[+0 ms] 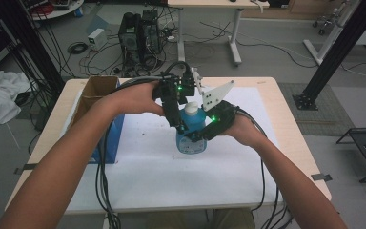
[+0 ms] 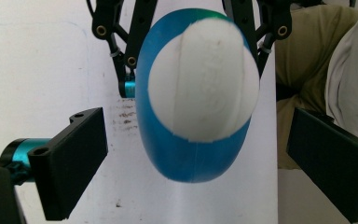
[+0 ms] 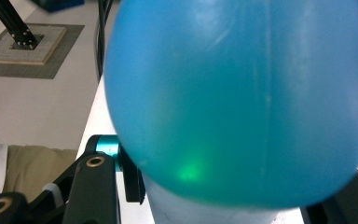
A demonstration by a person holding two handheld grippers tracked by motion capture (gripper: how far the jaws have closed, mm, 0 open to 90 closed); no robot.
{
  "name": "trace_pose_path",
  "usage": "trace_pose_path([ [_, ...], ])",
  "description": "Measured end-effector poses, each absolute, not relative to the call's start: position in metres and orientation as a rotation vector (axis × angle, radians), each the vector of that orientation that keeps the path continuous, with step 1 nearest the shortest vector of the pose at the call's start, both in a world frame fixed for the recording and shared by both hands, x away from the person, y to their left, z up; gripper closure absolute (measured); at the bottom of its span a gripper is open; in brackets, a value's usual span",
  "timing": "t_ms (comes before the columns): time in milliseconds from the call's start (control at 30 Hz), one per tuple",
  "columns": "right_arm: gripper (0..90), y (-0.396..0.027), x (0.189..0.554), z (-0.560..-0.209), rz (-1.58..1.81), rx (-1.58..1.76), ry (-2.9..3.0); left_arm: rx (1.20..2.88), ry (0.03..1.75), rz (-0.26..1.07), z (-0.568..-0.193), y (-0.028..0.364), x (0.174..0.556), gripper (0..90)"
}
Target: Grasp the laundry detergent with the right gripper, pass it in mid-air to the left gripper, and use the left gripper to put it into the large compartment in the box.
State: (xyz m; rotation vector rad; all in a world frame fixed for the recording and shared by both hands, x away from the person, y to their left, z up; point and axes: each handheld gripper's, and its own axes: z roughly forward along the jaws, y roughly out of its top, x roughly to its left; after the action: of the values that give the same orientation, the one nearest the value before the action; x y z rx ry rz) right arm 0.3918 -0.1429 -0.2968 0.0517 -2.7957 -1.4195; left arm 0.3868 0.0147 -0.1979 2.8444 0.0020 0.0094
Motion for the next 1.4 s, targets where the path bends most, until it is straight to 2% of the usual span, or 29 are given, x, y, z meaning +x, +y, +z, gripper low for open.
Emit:
trace_pose_path([
  [500, 43.5, -0.141, 0.392, -0.296, -1.417, 0.072, -2.815, 2.862, 0.000, -0.005, -0.205, 0.001, 0.392, 5.2],
  [600, 43.6, -0.136, 0.400, -0.296, -1.544, 0.242, -2.785, 2.854, 0.025, -0.001, -0.207, 0.000, 0.392, 5.2],
  [633, 43.5, -0.140, 0.395, -0.295, -1.475, 0.153, -2.774, 2.857, 0.026, -0.009, -0.208, 0.000, 0.393, 5.6],
  [767, 43.5, -0.137, 0.398, -0.295, -1.534, 0.220, -2.770, 2.863, 0.020, -0.024, -0.211, -0.001, 0.393, 7.8],
  [833, 43.6, -0.128, 0.408, -0.297, -1.711, 0.465, -2.719, 2.863, 0.019, -0.011, -0.211, -0.002, 0.394, 7.8],
  [1033, 43.5, -0.134, 0.402, -0.295, -1.614, 0.322, -2.744, 2.869, -0.004, -0.018, -0.211, -0.003, 0.395, 10.5],
  [1300, 43.5, -0.126, 0.409, -0.295, -1.768, 0.505, -2.701, 2.872, -0.008, -0.022, -0.212, -0.005, 0.395, 13.8],
  [1400, 43.6, -0.132, 0.402, -0.295, -1.659, 0.347, -2.732, 2.864, 0.012, -0.014, -0.212, -0.005, 0.394, 13.8],
])
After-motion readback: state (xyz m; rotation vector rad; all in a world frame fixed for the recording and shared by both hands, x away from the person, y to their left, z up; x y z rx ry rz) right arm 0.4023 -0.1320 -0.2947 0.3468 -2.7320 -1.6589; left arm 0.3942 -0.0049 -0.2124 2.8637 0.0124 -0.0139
